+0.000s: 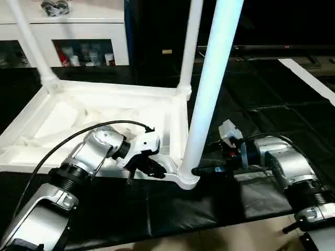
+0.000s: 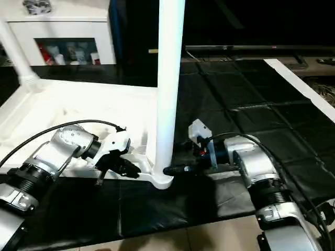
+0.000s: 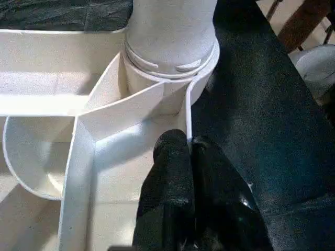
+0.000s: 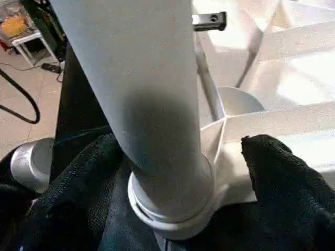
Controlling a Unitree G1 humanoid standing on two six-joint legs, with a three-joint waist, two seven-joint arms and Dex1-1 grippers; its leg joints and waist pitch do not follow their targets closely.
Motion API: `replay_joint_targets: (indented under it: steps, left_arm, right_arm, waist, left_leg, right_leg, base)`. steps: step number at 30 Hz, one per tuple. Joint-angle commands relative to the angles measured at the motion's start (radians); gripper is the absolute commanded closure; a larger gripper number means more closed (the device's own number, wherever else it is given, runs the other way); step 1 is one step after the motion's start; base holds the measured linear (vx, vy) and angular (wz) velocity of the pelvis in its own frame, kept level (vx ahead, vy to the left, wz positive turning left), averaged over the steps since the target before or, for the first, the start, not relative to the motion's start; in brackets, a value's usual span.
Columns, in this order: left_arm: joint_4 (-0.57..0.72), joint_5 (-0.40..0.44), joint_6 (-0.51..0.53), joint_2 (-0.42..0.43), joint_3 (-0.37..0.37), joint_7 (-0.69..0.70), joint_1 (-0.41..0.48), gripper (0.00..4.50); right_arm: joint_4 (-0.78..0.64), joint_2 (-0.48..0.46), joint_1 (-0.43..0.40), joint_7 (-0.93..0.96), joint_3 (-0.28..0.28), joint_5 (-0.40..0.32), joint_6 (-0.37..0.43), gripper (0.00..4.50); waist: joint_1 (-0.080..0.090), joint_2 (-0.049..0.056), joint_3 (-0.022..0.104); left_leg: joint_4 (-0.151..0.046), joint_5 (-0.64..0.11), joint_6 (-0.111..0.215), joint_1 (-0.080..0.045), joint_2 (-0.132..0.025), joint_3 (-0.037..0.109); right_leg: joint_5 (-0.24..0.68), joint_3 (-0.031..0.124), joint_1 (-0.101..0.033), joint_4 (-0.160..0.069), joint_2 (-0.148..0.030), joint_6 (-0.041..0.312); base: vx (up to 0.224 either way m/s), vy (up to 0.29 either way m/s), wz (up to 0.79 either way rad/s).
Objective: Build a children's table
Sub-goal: Rotate leg to tighten
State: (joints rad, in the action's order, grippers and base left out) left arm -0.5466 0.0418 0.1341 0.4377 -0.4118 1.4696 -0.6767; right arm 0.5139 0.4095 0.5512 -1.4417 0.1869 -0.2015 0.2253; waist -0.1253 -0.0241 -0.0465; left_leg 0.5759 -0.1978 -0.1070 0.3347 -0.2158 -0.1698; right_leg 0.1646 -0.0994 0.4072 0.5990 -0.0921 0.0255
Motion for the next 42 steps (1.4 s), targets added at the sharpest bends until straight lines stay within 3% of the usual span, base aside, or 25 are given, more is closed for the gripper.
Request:
replay_joint_targets:
  steps: [1, 16, 24, 26, 28, 29, 32, 34, 35, 37, 38, 42]
  left_arm:
    - [0.014, 0.011, -0.016, -0.005, -0.035, 0.034, -0.003, 4.5]
    - [0.011, 0.016, -0.024, -0.003, -0.037, 0.019, 0.002, 4.5]
    - [0.007, 0.023, -0.002, -0.013, -0.033, -0.013, 0.008, 4.5]
    - [0.0, 0.032, 0.026, -0.032, -0.03, -0.054, 0.006, 4.5]
    - [-0.017, 0.034, 0.062, -0.067, -0.016, -0.113, -0.003, 4.5]
    - [-0.026, 0.032, 0.077, -0.085, -0.008, -0.141, -0.008, 4.5]
    - [-0.064, 0.018, 0.14, -0.162, 0.036, -0.265, -0.031, 4.5]
    - [-0.086, 0.008, 0.172, -0.205, 0.059, -0.33, -0.044, 4.5]
    - [-0.116, -0.003, 0.203, -0.252, 0.087, -0.406, -0.061, 4.5]
    - [-0.143, -0.016, 0.226, -0.288, 0.116, -0.467, -0.078, 4.5]
    - [-0.156, -0.026, 0.24, -0.308, 0.136, -0.5, -0.088, 4.5]
    - [-0.196, -0.052, 0.274, -0.369, 0.217, -0.618, -0.124, 4.5]
  right_arm:
    - [0.001, 0.0, 0.004, -0.017, 0.009, -0.006, -0.014, 0.96]
    - [0.028, -0.025, 0.015, -0.029, 0.028, -0.009, -0.025, 2.31]
    - [-0.004, -0.038, -0.006, -0.022, 0.017, -0.03, 0.018, 2.46]
    - [-0.012, -0.055, -0.012, 0.028, 0.007, -0.031, 0.046, 2.47]
    - [-0.005, -0.078, -0.016, 0.1, 0.0, -0.015, 0.054, 2.47]
    - [0.001, -0.09, -0.017, 0.136, -0.003, -0.005, 0.054, 2.47]
    - [0.039, -0.142, -0.011, 0.298, -0.015, 0.041, 0.067, 2.5]
    - [0.071, -0.179, -0.001, 0.41, -0.026, 0.068, 0.074, 2.52]
    - [0.11, -0.228, 0.019, 0.531, -0.05, 0.078, 0.098, 2.52]
    - [0.136, -0.269, 0.038, 0.611, -0.074, 0.072, 0.125, 2.53]
    - [0.146, -0.293, 0.049, 0.648, -0.085, 0.067, 0.136, 2.53]
    - [0.197, -0.371, 0.1, 0.774, -0.122, 0.056, 0.157, 2.54]
  waist:
    - [0.004, 0.006, 0.064]
    - [0.001, 0.003, 0.065]
    - [0.001, 0.008, 0.065]
    - [0.001, 0.006, 0.064]
    - [0.002, 0.006, 0.06]
    - [0.004, 0.005, 0.054]
    - [0.007, 0.006, 0.053]
    - [0.015, 0.008, 0.049]
    - [0.027, 0.007, 0.05]
    - [0.036, 0.005, 0.053]
    - [0.042, 0.01, 0.054]
    - [0.054, 0.008, 0.058]
  left_leg:
    - [-0.061, -0.163, 0.046, 0.007, -0.017, -0.007]
    - [-0.06, -0.146, 0.045, 0.008, -0.016, -0.008]
    - [-0.061, -0.151, 0.043, 0.007, -0.017, -0.007]
    - [-0.061, -0.153, 0.042, 0.008, -0.016, -0.007]
    - [-0.063, -0.18, 0.032, 0.006, -0.015, -0.008]
    - [-0.064, -0.208, 0.024, 0.002, -0.012, -0.008]
    - [-0.063, -0.24, 0.012, -0.008, -0.005, -0.004]
    - [-0.063, -0.246, 0.007, -0.005, -0.003, -0.004]
    - [-0.064, -0.263, 0.0, -0.002, 0.0, 0.002]
    - [-0.066, -0.276, 0.002, 0.004, 0.003, 0.009]
    - [-0.067, -0.272, 0.011, 0.004, 0.004, 0.01]
    - [-0.065, -0.261, 0.026, 0.006, 0.004, 0.007]
  right_leg:
    - [0.225, 0.049, -0.062, -0.061, -0.051, 0.214]
    - [0.221, 0.049, -0.063, -0.06, -0.05, 0.207]
    - [0.219, 0.049, -0.062, -0.06, -0.049, 0.209]
    - [0.221, 0.049, -0.063, -0.061, -0.048, 0.207]
    - [0.282, 0.049, -0.06, -0.068, -0.051, 0.19]
    - [0.357, 0.047, -0.057, -0.079, -0.051, 0.167]
    - [0.504, 0.043, -0.05, -0.099, -0.054, 0.109]
    - [0.533, 0.041, -0.046, -0.103, -0.051, 0.095]
    - [0.577, 0.035, -0.049, -0.109, -0.051, 0.071]
    - [0.591, 0.028, -0.055, -0.113, -0.052, 0.053]
    - [0.58, 0.028, -0.054, -0.115, -0.052, 0.052]
    - [0.511, 0.031, -0.051, -0.112, -0.048, 0.082]
  base:
    - [0.0, 0.0, 0.0]
    - [0.0, 0.0, 0.0]
    - [0.0, 0.0, 0.0]
    - [0.0, 0.0, 0.0]
    - [0.0, 0.0, 0.0]
    - [0.0, 0.0, 0.0]
    - [0.0, 0.0, 0.0]
    - [0.0, 0.0, 0.0]
    - [0.0, 0.0, 0.0]
    - [0.0, 0.0, 0.0]
    - [0.0, 0.0, 0.0]
    - [0.0, 0.0, 0.0]
